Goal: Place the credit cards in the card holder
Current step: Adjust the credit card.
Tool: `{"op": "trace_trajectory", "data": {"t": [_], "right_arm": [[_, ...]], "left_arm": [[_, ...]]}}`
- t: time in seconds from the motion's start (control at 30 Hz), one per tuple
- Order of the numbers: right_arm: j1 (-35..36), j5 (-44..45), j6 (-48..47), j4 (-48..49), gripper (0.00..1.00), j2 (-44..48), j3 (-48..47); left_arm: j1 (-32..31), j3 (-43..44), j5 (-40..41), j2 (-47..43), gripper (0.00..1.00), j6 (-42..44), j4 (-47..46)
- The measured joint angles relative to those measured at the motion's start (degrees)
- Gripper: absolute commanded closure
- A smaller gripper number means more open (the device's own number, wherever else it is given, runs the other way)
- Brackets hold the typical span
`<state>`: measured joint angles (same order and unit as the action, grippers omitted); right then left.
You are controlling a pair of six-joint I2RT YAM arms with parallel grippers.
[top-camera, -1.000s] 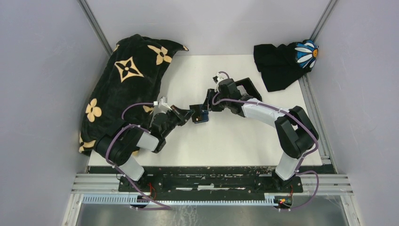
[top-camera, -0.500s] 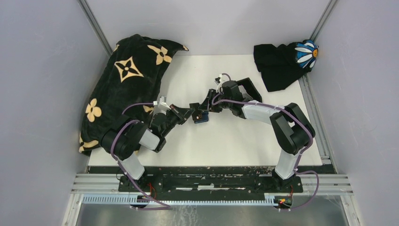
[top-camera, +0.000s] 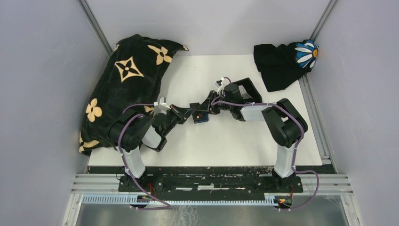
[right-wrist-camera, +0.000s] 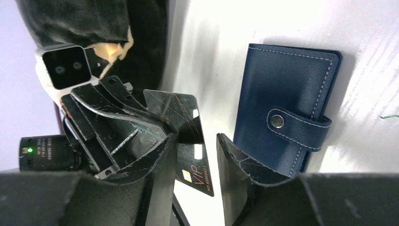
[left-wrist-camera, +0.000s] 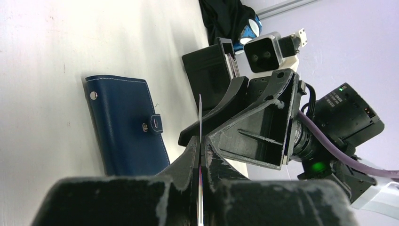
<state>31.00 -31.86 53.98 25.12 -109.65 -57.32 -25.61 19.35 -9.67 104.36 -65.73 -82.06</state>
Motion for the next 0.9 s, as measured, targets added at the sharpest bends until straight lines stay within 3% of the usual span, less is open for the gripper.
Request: {"op": "trace_trajectory", "data": {"t": [0.23, 0.33, 0.43, 0.57, 0.9], "right_arm": [[-0.4, -2.7, 5.2, 8.3, 0.86, -2.2, 1.6], [-0.9, -3.4, 6.7, 10.2, 0.98, -2.5, 1.7], [-1.0, -4.2, 7.3, 10.9, 0.99, -2.6, 1.6], [-0.6, -4.1, 5.9, 8.6, 0.99, -2.5, 0.9], [0.2, 1.3, -5.4, -10.3, 0.99, 0.6, -5.3]], "left_arm": [[0.5, 0.7, 0.0, 1.8, 0.96, -1.0, -1.6], [0.9, 1.0, 0.1, 1.9, 0.8, -1.3, -1.5], [1.2, 1.1, 0.2, 1.9, 0.69, -1.4, -0.4], [1.2, 1.1, 0.3, 1.6, 0.61, -1.3, 2.4], [1.1, 1.2, 2.4, -4.1, 0.58, 0.8, 13.4]]}}
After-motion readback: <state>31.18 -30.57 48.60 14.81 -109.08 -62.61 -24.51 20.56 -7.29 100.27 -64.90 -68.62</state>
